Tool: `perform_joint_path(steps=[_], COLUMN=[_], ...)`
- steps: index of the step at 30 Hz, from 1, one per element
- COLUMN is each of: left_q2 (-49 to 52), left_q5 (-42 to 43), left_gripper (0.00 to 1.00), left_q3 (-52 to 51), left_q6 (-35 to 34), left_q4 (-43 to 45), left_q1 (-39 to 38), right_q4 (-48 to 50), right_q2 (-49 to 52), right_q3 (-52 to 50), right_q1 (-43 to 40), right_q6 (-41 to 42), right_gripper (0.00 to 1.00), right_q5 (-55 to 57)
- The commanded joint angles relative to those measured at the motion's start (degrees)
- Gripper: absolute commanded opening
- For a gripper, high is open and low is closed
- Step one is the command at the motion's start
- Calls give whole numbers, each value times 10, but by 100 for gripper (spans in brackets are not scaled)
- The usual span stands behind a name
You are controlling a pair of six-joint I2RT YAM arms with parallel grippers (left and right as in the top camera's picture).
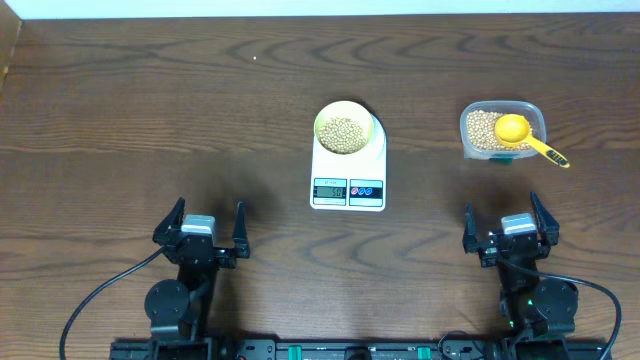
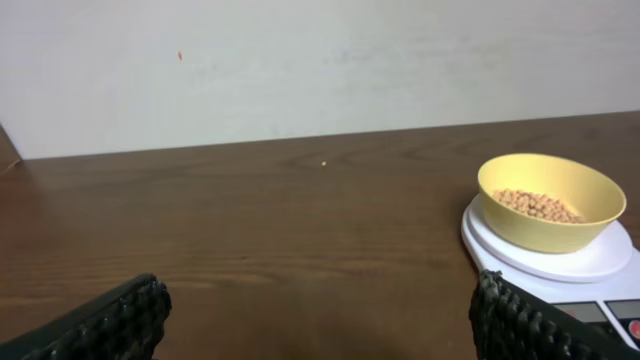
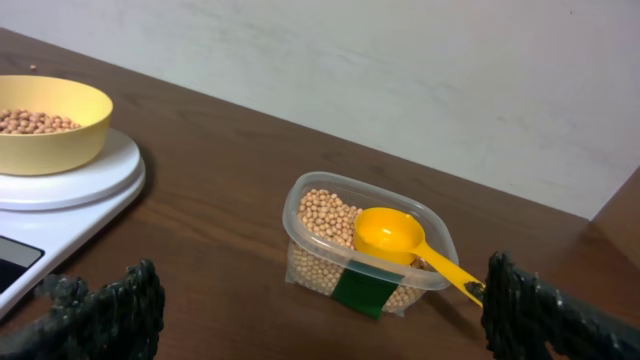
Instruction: Scoop item into bowl and weigh 50g on scale
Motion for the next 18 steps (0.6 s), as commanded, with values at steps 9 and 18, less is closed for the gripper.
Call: perform_joint_path(steps=[9, 18], left_q2=[-6, -5], left_q5=[-30, -33], left_gripper=[98, 98], left_q3=[-47, -47], left_q6=[-10, -14], left_q4=[4, 5], left_q1=[7, 7], right_q4=[-2, -2], right_q2=[-4, -4], right_q3=[-1, -1], right_q1=[4, 4], right_q6=[4, 4], right_gripper=[99, 99], right_q5=[2, 2])
